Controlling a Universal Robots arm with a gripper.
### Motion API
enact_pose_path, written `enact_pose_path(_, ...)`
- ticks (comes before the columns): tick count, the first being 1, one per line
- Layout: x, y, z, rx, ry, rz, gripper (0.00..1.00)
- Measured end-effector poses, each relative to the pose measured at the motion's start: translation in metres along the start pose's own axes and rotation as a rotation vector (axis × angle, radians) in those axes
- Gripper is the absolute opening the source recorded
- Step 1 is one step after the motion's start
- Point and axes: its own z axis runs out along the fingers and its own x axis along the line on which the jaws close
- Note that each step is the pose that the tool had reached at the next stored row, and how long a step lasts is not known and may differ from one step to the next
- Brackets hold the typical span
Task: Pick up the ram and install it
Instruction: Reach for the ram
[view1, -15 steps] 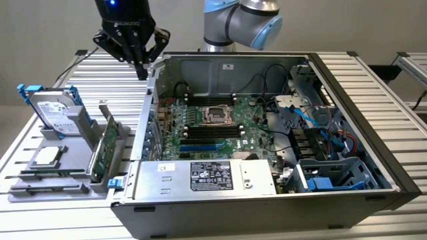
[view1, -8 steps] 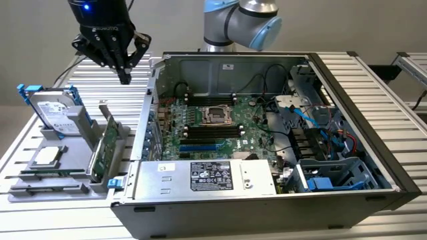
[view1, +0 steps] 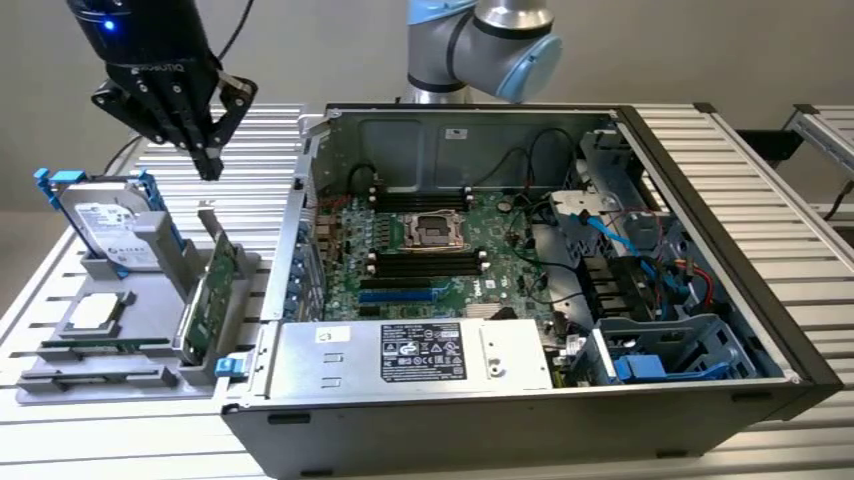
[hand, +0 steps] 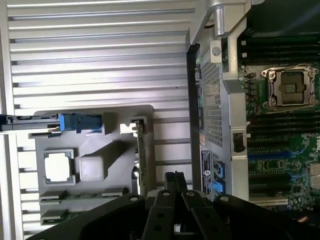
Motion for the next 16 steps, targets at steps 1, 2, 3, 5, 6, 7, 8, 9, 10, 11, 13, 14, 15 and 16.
enact_pose_path(1,0.004,-0.0019,0.0001,0.0001,0.0000,0.000,0.11)
enact_pose_path(2,0.009,-0.0039,0.0003,0.0000,0.0000,0.000,0.11)
enact_pose_path(3,0.014,-0.0058,0.0004,0.0001,0.0000,0.000,0.11)
enact_pose_path(5,0.022,-0.0096,0.0006,0.0001,0.0000,0.000,0.11)
enact_pose_path(6,0.027,-0.0115,0.0007,0.0000,0.0000,0.000,0.11)
enact_pose_path(7,0.031,-0.0136,0.0008,0.0001,0.0000,0.000,0.11)
enact_pose_path(8,0.036,-0.0156,0.0009,0.0001,0.0000,0.000,0.11)
enact_pose_path(9,0.040,-0.0176,0.0011,0.0000,0.0000,0.000,0.11)
enact_pose_path(10,0.044,-0.0197,0.0013,0.0001,0.0001,0.000,0.11)
enact_pose_path(11,0.049,-0.0217,0.0015,0.0002,0.0001,0.000,0.11)
enact_pose_path(13,0.056,-0.0257,0.0021,0.0001,0.0001,0.000,0.11)
enact_pose_path(14,0.060,-0.0278,0.0025,0.0000,0.0000,0.000,0.11)
enact_pose_path(15,0.064,-0.0297,0.0030,0.0000,0.0000,0.000,0.11)
enact_pose_path(16,0.067,-0.0316,0.0034,0.0000,0.0001,0.000,0.11)
